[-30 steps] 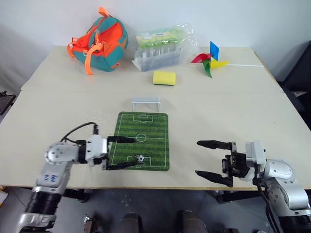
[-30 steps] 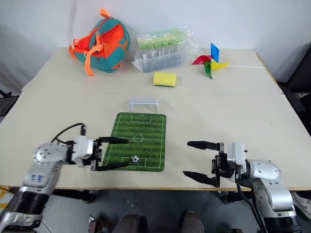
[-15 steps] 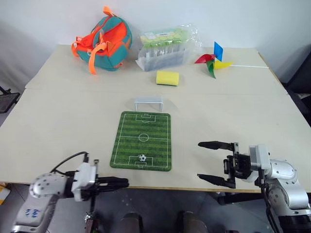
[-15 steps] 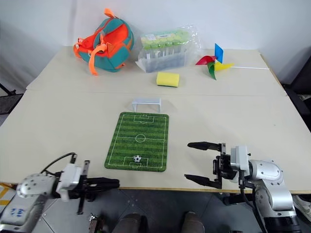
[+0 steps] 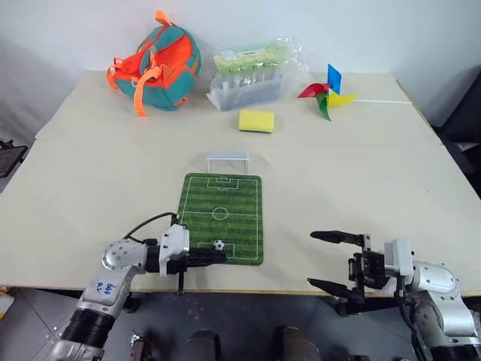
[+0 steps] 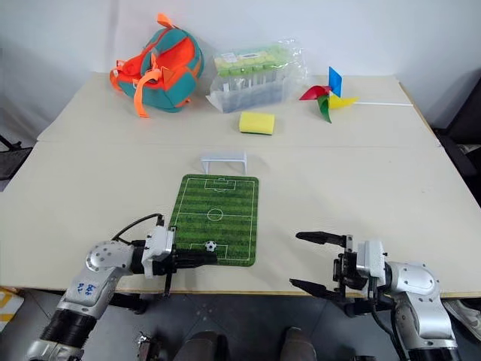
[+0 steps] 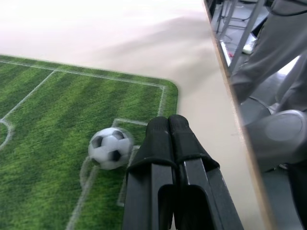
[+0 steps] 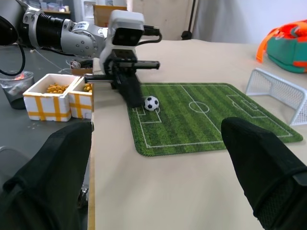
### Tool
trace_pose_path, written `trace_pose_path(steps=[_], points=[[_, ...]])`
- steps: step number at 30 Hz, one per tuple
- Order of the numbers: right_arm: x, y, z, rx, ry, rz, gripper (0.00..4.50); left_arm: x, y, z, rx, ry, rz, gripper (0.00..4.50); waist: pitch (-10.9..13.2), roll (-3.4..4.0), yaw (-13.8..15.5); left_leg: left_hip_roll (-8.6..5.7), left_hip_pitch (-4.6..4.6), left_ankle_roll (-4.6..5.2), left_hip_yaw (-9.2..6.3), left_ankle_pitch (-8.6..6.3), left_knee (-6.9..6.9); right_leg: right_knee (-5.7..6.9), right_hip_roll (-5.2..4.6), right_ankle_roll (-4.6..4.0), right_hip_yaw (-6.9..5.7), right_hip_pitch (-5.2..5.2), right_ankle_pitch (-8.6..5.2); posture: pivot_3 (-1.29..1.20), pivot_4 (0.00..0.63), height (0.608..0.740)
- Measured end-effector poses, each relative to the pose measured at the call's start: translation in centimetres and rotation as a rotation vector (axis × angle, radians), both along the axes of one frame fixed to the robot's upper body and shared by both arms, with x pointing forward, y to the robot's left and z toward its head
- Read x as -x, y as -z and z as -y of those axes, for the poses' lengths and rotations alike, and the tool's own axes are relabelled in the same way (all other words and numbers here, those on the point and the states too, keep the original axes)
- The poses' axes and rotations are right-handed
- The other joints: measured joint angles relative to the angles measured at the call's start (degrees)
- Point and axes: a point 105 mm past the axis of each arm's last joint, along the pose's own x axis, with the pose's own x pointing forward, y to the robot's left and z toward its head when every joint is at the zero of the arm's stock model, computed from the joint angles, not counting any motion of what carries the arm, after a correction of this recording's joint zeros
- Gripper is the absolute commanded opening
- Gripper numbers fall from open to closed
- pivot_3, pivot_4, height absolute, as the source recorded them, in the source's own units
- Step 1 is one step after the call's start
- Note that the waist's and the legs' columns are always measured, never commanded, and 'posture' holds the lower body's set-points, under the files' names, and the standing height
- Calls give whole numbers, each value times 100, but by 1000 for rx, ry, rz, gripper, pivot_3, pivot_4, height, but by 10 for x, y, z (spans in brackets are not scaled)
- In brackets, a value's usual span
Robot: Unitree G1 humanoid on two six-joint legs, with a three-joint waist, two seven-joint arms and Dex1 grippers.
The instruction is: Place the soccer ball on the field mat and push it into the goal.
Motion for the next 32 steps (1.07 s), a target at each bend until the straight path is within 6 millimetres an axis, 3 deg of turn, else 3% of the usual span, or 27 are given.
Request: trace_pose_path(steps=[2,5,8,10,12,15,17,22,28,32], points=[[-1,0,1,-7,22,5,4500,-14,-1,2,8,-39,16,32,0,0,4,-1,0,0,0,0,2,-1,0,3,1,2,2,0,150,740],[-6,-2,0,-39,80,27,4500,-49,-12,6,43,-163,87,32,0,-1,15,-1,-2,1,-1,0,6,-1,0,3,0,2,4,0,150,740],[-21,-8,5,-110,255,61,4500,-97,-50,2,141,-341,191,32,5,-11,13,-2,-13,1,-2,1,15,-1,0,7,-2,-2,9,0,150,740],[-28,-9,7,-136,340,67,4500,-108,-83,-4,194,-376,301,32,2,-7,-39,-3,-8,5,11,-1,3,-14,0,11,6,-2,12,0,150,740],[-33,-10,9,-146,392,70,4500,-101,-90,-9,216,-341,331,32,-2,-1,-104,-3,7,7,26,-2,-15,-18,0,10,9,-3,11,0,150,740],[-37,-14,8,-161,420,76,4500,-79,-75,-26,205,-285,285,32,-2,0,-195,8,8,7,37,-2,-29,-19,4,5,2,-20,8,0,150,740],[-39,-15,3,-174,419,74,4500,-64,-69,-44,166,-270,249,32,-1,-2,-224,14,5,7,38,-3,-26,-18,7,4,1,-21,8,0,150,740],[-46,-21,-9,-218,389,89,4500,-28,-80,-107,67,-379,217,32,2,2,-215,20,14,5,43,-8,-13,-11,7,0,9,-13,14,0,150,740],[-58,-23,-3,-250,423,105,4500,29,-34,-173,-34,-659,33,32,7,9,-188,35,18,0,46,-24,-16,-8,18,-9,10,-18,11,0,150,740],[-62,-22,-4,-251,419,100,4500,33,-40,-175,22,-768,74,32,6,10,-47,34,15,1,46,-27,-5,-9,17,-10,10,-15,11,0,150,740]])
